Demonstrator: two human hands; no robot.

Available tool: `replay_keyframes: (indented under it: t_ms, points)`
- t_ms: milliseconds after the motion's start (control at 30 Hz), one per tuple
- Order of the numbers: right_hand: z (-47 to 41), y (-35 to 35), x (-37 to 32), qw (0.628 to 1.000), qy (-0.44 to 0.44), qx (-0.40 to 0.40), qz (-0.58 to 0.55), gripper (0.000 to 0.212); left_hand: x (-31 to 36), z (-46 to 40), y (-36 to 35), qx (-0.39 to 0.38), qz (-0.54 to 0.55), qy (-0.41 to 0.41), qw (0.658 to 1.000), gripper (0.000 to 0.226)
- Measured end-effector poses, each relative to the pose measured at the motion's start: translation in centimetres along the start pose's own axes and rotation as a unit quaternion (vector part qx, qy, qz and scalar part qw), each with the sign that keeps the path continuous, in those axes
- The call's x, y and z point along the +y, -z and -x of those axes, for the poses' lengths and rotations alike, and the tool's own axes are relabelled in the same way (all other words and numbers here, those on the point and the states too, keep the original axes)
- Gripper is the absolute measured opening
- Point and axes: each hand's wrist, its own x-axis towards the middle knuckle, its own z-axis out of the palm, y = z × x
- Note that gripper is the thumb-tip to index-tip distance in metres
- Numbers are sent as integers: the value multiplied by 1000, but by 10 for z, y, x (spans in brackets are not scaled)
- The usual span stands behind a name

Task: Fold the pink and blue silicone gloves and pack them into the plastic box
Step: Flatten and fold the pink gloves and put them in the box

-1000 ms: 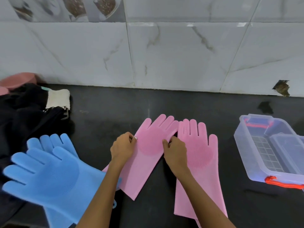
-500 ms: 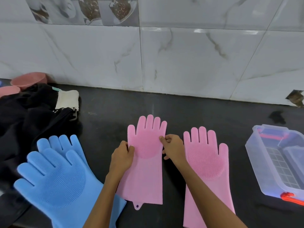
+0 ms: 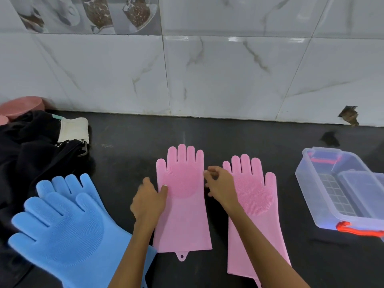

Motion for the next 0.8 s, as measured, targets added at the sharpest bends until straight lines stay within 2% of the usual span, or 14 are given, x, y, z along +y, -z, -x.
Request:
replay_keyframes:
  t_ms: [33, 100, 167, 233, 300, 400, 567, 800]
  points:
    - [3, 12, 5, 999, 5, 39, 7, 24, 4, 5, 2, 55, -37, 6, 998, 54]
    - [10, 42, 18, 992, -3, 121, 38, 20, 21, 16, 2, 125, -4, -43, 991, 46]
    - [15, 74, 32, 979, -44, 180, 89, 22, 45, 30, -7, 94, 72, -115, 986, 30]
    - [19, 100, 43, 961, -108, 204, 149, 31, 70, 46, -27, 8, 89, -160, 983, 19]
    - [25, 115, 50, 950, -162, 192, 185, 37, 90, 61, -50, -76, 52, -181, 979, 21]
    - [32, 119, 56, 958, -160, 167, 172, 31, 106, 71, -76, -143, 2, -147, 979, 26]
    - [31, 123, 58, 968, -142, 171, 118, 24, 107, 64, -86, -141, 63, -102, 983, 21]
    - [20, 107, 56, 983, -125, 128, 51, 17, 94, 49, -72, -103, 77, -53, 990, 18]
